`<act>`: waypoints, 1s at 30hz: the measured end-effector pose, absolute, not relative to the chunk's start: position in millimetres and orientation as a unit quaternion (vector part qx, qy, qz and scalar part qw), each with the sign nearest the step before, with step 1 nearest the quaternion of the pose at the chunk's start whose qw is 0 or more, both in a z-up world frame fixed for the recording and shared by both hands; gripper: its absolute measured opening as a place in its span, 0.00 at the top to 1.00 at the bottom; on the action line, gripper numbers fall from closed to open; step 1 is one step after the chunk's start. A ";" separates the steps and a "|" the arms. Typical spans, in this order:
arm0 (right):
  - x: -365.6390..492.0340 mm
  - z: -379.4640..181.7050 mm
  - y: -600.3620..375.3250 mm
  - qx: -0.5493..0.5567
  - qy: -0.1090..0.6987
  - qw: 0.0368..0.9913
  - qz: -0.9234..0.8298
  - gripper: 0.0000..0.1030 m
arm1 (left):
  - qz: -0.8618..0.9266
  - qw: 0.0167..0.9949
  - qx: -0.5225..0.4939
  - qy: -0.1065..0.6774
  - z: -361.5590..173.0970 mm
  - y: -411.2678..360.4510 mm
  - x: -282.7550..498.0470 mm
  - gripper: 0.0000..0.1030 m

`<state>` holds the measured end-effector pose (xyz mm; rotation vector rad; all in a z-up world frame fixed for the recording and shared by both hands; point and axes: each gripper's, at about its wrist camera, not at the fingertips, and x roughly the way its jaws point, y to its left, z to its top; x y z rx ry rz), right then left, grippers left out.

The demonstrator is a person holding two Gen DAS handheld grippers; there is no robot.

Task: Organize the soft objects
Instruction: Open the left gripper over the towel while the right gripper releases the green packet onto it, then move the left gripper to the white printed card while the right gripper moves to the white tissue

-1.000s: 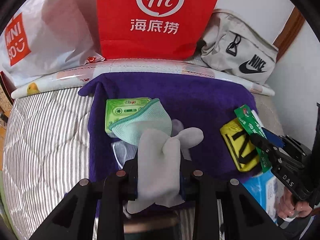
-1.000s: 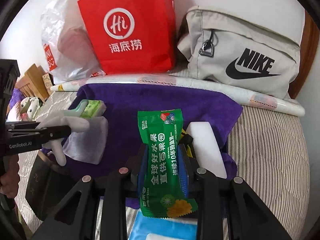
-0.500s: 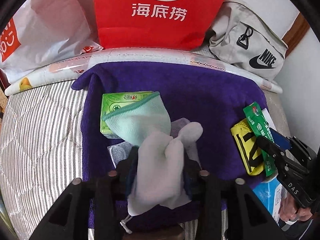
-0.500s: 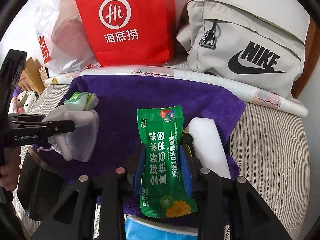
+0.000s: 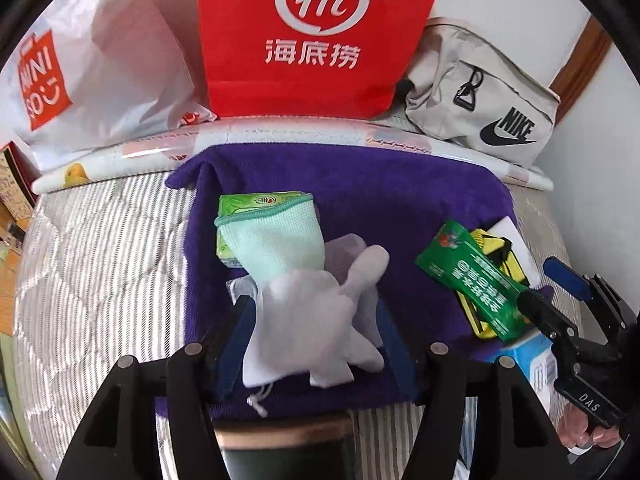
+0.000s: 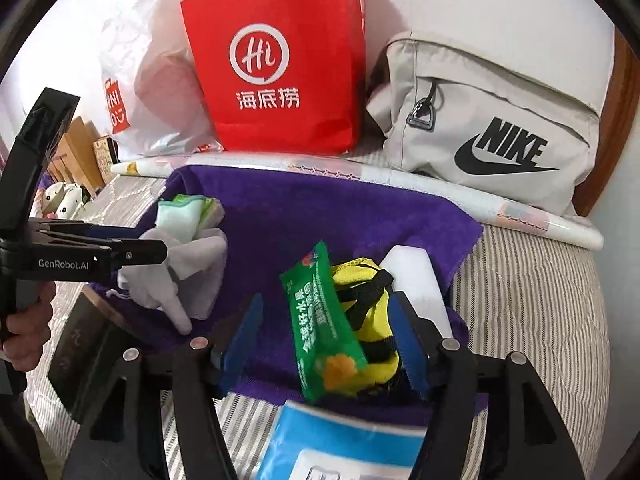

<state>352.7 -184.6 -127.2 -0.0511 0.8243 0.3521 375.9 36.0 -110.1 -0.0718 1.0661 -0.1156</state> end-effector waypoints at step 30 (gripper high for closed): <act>149.6 -100.0 -236.4 0.039 0.351 0.921 0.166 0.30 | -0.041 0.902 0.000 0.431 -71.4 4.7 159.6 0.41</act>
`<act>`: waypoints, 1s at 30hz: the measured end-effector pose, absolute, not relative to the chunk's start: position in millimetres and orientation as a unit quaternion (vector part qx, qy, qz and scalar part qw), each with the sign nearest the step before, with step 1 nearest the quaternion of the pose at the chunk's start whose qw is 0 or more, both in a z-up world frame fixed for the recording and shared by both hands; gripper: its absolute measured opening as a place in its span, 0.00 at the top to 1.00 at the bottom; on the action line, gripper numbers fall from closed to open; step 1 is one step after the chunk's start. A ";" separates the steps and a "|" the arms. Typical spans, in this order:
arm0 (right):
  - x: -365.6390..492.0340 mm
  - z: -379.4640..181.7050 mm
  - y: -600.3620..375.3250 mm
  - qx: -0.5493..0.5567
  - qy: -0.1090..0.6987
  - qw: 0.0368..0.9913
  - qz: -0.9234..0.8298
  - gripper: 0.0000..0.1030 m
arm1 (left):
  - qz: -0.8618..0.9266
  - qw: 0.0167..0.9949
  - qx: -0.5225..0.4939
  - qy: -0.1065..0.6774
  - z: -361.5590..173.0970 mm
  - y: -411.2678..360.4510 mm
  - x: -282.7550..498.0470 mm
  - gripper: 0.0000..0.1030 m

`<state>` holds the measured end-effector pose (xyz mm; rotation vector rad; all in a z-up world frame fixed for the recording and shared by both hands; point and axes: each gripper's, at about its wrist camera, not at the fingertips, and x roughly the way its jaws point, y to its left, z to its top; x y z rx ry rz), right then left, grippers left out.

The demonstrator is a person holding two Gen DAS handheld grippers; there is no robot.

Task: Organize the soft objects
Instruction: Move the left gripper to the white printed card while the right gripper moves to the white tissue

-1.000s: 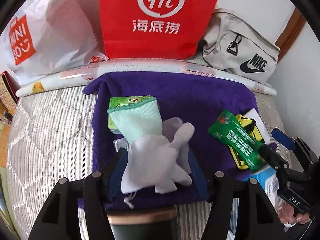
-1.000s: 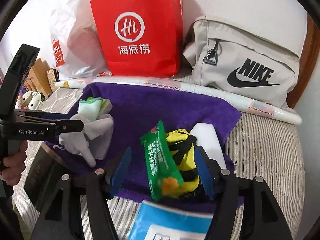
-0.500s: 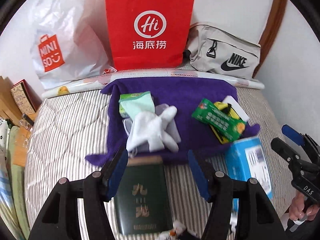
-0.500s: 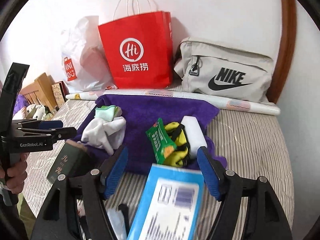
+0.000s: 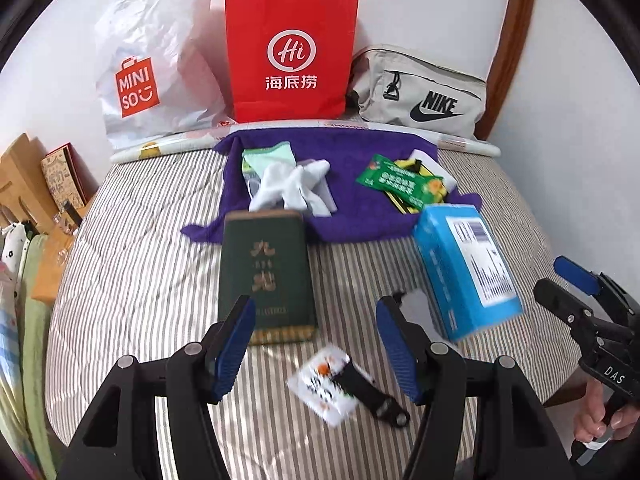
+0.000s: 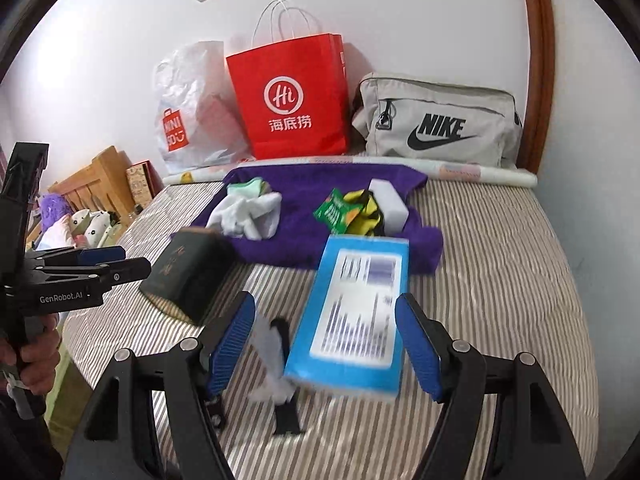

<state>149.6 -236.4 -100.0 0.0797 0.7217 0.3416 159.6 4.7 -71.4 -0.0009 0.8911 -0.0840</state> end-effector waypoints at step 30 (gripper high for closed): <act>96.8 -200.3 -206.9 0.022 0.421 0.888 0.183 0.30 | -0.022 0.878 -0.031 0.477 -160.7 18.2 113.8 0.41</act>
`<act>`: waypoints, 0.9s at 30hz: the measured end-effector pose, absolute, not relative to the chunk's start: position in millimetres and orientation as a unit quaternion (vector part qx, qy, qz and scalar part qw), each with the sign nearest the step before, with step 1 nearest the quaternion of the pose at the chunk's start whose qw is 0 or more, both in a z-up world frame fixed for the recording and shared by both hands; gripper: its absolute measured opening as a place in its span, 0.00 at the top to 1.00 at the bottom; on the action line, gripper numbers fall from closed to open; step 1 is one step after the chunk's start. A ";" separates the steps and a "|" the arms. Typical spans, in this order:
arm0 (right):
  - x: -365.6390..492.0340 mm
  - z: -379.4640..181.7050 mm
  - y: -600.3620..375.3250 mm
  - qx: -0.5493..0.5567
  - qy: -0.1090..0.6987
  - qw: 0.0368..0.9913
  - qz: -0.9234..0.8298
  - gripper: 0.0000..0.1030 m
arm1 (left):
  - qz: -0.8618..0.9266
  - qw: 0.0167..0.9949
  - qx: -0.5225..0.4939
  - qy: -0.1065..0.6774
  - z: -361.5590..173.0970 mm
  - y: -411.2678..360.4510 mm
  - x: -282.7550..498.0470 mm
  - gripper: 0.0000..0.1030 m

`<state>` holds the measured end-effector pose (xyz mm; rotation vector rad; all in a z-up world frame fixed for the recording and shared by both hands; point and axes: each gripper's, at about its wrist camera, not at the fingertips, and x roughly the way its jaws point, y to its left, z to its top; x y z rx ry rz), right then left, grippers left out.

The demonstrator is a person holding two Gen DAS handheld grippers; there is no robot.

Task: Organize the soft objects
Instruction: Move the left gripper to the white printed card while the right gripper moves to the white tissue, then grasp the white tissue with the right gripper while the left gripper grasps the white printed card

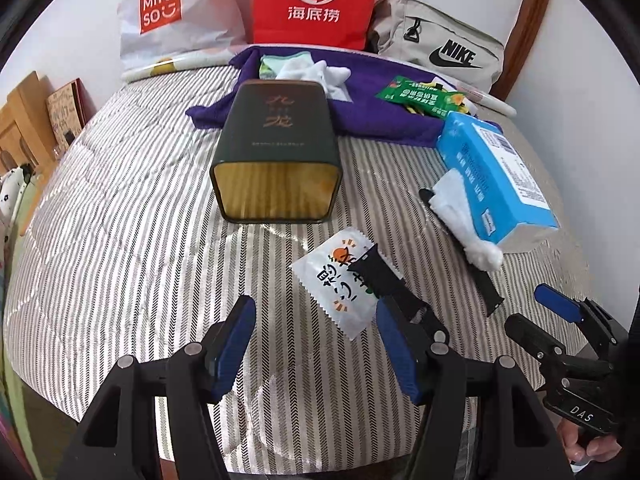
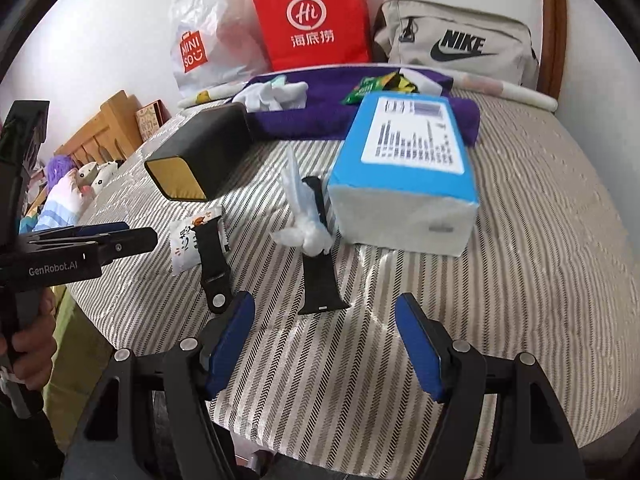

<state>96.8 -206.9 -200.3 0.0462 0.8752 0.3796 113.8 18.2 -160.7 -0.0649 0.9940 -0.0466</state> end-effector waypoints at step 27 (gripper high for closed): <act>105.1 -221.5 -196.8 -0.010 0.400 0.898 0.182 0.73 | -0.021 0.863 -0.053 0.501 -184.1 30.5 122.6 0.41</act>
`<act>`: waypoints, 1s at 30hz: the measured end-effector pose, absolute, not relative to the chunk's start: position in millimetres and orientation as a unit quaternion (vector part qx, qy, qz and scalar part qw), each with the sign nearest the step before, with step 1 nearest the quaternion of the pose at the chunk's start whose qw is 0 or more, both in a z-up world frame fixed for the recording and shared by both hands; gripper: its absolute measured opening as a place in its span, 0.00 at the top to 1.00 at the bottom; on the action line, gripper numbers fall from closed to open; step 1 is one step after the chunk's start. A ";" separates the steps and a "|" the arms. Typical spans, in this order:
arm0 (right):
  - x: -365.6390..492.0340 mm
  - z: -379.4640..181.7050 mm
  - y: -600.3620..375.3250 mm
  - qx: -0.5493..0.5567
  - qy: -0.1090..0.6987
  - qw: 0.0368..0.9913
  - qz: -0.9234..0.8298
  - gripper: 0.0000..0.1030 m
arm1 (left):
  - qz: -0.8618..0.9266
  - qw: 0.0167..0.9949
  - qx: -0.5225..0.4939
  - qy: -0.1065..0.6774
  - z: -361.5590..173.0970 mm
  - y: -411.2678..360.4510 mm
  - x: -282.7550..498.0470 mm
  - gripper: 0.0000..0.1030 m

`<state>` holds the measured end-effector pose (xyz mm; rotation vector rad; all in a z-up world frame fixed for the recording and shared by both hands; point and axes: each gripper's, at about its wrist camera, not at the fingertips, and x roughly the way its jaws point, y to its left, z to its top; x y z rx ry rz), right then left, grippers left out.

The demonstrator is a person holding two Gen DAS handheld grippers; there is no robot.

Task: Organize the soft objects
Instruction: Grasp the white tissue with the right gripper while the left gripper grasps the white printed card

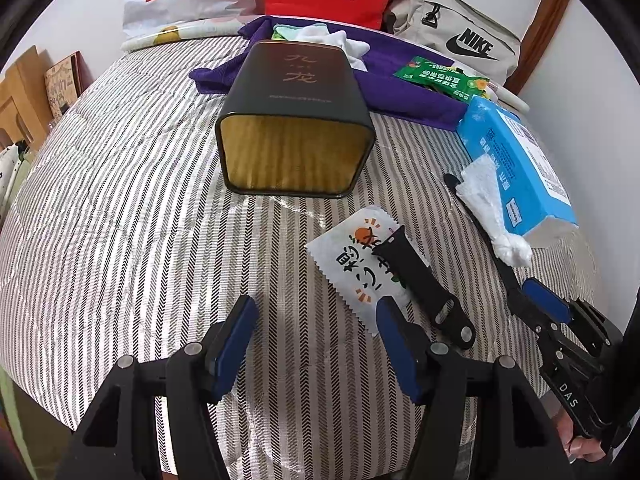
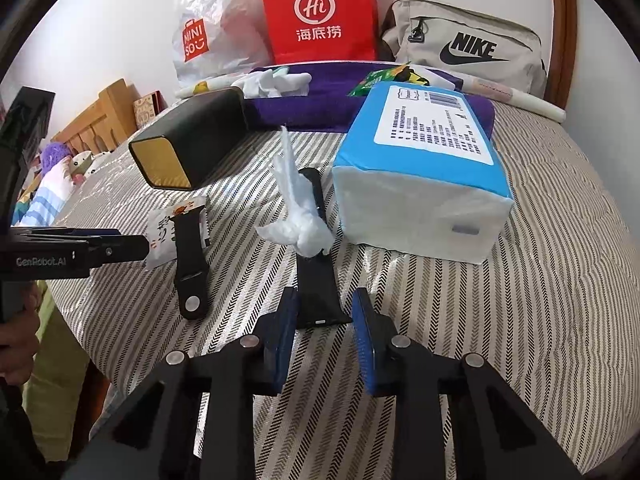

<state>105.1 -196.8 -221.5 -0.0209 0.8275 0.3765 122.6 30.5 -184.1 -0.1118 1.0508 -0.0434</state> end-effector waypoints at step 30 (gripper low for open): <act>122.4 -215.1 -155.9 -0.046 0.367 0.905 0.210 0.75 | -0.044 0.868 -0.056 0.492 -180.1 28.9 120.9 0.41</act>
